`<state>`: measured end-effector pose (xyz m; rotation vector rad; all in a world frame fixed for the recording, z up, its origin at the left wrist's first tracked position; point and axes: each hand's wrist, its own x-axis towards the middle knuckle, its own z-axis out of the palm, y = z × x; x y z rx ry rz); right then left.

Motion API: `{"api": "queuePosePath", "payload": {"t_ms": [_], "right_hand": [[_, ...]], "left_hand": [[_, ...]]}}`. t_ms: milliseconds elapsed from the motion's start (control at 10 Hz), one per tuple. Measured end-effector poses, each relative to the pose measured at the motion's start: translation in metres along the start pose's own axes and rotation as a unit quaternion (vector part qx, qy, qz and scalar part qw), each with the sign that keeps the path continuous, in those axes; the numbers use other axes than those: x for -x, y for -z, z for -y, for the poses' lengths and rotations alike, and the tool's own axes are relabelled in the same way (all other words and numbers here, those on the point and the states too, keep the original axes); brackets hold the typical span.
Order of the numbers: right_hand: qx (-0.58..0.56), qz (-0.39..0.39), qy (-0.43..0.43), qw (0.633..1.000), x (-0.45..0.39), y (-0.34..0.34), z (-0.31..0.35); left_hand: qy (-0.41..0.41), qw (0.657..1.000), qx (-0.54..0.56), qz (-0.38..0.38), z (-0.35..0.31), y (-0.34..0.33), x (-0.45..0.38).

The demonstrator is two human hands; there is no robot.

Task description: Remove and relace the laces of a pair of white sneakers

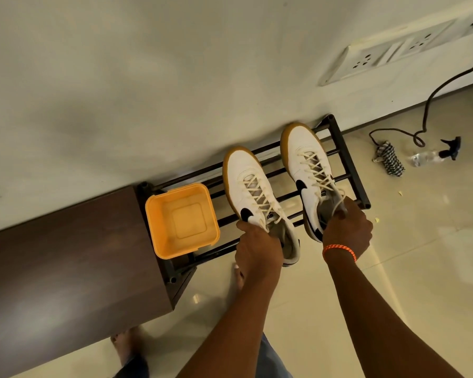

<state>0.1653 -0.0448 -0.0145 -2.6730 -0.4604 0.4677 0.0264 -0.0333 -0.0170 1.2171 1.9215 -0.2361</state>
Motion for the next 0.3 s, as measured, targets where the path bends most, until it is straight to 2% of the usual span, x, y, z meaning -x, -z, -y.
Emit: {"api": "queuePosePath", "payload": {"t_ms": [100, 200, 300], "right_hand": [[0.015, -0.003, 0.048, 0.999, 0.004, -0.004, 0.004], [0.093, -0.056, 0.124, 0.986, 0.014, -0.002, 0.018], [0.102, -0.094, 0.182, 0.973, 0.035, -0.008, 0.035]], "left_hand": [[-0.01, 1.0, 0.001, 0.0, 0.002, 0.002, -0.001], [-0.032, 0.999, 0.016, -0.001, 0.008, 0.006, 0.003], [-0.065, 0.997, 0.044, -0.016, 0.006, 0.016, 0.009]]}}
